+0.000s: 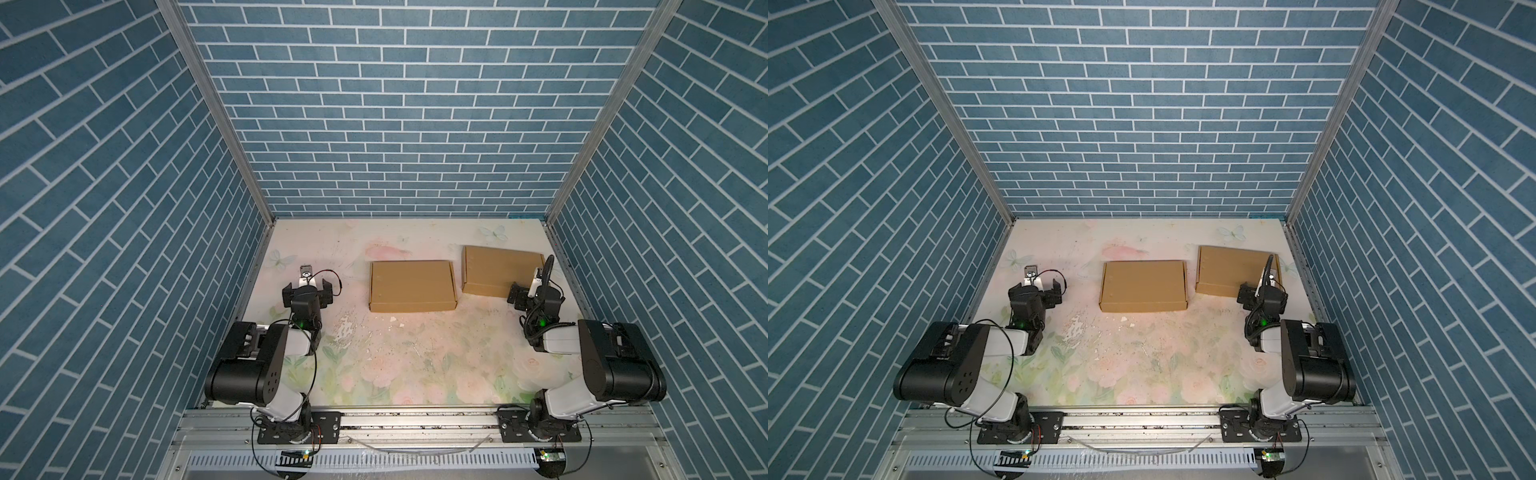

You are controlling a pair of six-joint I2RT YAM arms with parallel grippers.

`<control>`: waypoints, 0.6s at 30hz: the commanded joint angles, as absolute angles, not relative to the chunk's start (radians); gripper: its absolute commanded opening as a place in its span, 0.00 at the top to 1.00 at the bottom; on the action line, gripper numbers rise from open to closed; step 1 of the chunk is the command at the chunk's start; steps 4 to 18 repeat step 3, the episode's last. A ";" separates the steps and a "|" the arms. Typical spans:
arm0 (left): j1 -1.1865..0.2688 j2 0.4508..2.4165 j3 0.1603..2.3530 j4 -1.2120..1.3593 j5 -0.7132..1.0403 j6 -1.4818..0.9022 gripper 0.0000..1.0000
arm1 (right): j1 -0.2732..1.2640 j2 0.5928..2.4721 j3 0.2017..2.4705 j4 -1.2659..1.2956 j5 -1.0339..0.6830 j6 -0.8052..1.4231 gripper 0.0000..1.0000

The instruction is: Fold the paper box

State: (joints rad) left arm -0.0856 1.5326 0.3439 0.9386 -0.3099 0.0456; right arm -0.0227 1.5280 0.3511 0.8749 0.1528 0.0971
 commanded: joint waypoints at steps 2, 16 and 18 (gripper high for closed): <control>-0.091 1.541 0.361 0.936 -0.295 0.066 0.00 | -0.025 1.538 0.388 0.874 0.149 0.071 0.01; -0.091 1.540 0.360 0.938 -0.296 0.064 0.01 | -0.025 1.536 0.388 0.874 0.148 0.071 0.01; -0.091 1.540 0.360 0.938 -0.296 0.064 0.01 | -0.025 1.536 0.388 0.874 0.148 0.071 0.01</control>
